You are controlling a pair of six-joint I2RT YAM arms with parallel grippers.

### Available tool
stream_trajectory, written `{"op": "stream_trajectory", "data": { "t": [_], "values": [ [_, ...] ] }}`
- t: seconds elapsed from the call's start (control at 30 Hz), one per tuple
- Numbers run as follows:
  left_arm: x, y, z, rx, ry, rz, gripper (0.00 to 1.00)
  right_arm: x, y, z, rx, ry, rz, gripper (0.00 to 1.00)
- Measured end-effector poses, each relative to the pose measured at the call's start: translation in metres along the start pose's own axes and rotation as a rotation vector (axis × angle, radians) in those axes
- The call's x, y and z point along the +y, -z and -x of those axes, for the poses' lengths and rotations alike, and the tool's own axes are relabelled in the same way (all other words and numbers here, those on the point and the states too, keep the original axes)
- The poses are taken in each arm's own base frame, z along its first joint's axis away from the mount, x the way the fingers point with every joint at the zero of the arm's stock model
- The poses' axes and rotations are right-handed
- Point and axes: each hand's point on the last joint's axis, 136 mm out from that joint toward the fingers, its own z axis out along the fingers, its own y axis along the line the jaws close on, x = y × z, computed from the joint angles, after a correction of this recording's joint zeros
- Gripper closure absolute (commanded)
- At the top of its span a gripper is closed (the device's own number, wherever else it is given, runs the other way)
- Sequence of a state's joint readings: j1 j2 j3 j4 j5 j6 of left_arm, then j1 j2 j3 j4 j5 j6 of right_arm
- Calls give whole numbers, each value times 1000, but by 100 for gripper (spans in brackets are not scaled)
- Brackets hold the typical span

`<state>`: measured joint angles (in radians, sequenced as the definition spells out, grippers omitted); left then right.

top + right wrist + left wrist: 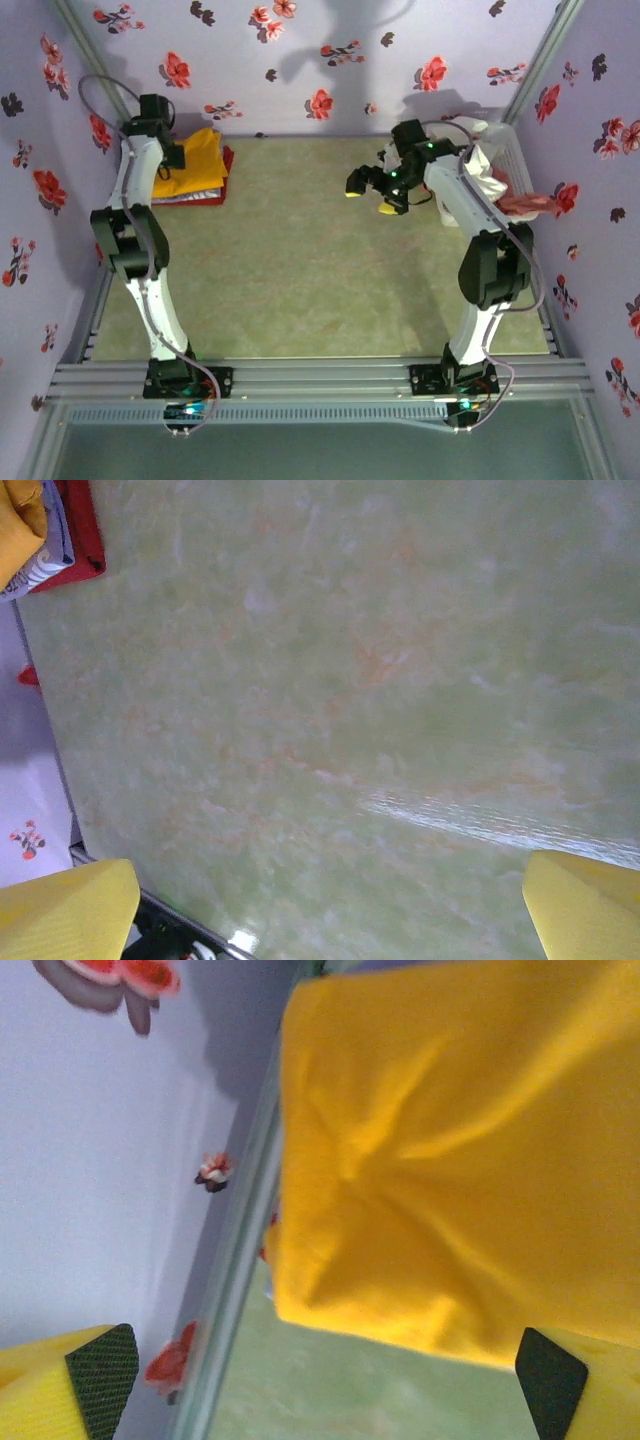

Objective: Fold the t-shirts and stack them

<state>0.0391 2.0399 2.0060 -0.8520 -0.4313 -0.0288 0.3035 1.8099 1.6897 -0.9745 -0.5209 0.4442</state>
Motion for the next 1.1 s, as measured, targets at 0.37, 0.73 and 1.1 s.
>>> {"op": "stream_trajectory", "data": {
  "t": [0.37,0.73,1.1],
  "values": [
    [-42,107,-79,-355,187,-367,1,-35,37,-10,-378,180,-104,1],
    [-53,82,-153,-418,174,-389,1,-135,55,-20,-811,311,-467,1],
    [-72,36,-194,-521,111,-364,1,-214,70,-9,-1016,240,-709,1]
  ]
}}
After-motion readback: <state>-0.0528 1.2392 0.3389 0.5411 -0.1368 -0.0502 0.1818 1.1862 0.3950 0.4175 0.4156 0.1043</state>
